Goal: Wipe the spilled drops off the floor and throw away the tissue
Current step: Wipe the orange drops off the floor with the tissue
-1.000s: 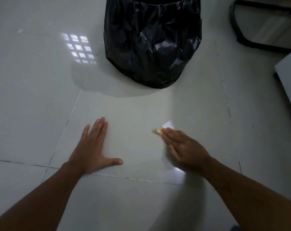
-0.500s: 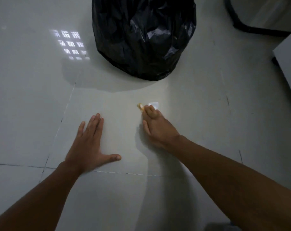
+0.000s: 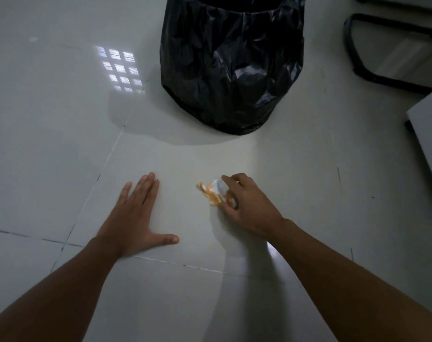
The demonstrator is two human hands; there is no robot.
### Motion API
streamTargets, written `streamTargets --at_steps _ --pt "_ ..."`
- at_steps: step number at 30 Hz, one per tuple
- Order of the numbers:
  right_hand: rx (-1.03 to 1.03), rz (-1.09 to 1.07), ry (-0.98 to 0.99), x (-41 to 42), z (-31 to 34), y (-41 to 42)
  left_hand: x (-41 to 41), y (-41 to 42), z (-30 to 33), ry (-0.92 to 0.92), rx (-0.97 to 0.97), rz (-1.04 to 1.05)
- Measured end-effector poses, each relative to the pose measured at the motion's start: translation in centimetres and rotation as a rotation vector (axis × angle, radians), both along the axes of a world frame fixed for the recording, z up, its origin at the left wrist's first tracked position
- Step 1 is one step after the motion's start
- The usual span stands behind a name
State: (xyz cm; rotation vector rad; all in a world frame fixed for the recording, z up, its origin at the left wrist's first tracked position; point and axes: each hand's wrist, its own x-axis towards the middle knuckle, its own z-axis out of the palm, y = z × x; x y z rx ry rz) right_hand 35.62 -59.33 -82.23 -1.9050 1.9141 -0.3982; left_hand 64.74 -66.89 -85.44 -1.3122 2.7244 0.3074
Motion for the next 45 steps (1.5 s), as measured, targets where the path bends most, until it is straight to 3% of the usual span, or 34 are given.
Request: streamTargets --at_steps 10,21,23,26,30,39,45 --pt "-0.006 0.084 0.039 2.4 -0.4 -1.8 -0.2 0.1 0.1 0.002 0.001 0.001" --pt "0.211 0.233 0.014 0.0 1.2 0.8 -0.3 -0.2 0.6 -0.024 0.059 0.004" --pt "0.146 0.150 -0.046 -1.2 1.4 1.0 -0.4 -0.1 0.8 -0.021 0.074 0.019" --pt "-0.001 -0.147 -0.109 -2.8 1.1 0.2 -0.7 -0.3 1.1 -0.040 0.104 0.020" --pt "0.049 -0.297 -0.047 -3.0 0.7 -0.2 -0.6 -0.3 1.1 -0.070 0.114 0.018" --pt "0.020 -0.002 -0.118 2.1 -0.1 2.5 -0.7 -0.3 1.2 -0.072 0.137 0.022" --pt "-0.026 -0.045 -0.179 1.4 1.2 1.5 -1.2 -0.5 1.7 0.007 0.095 0.028"
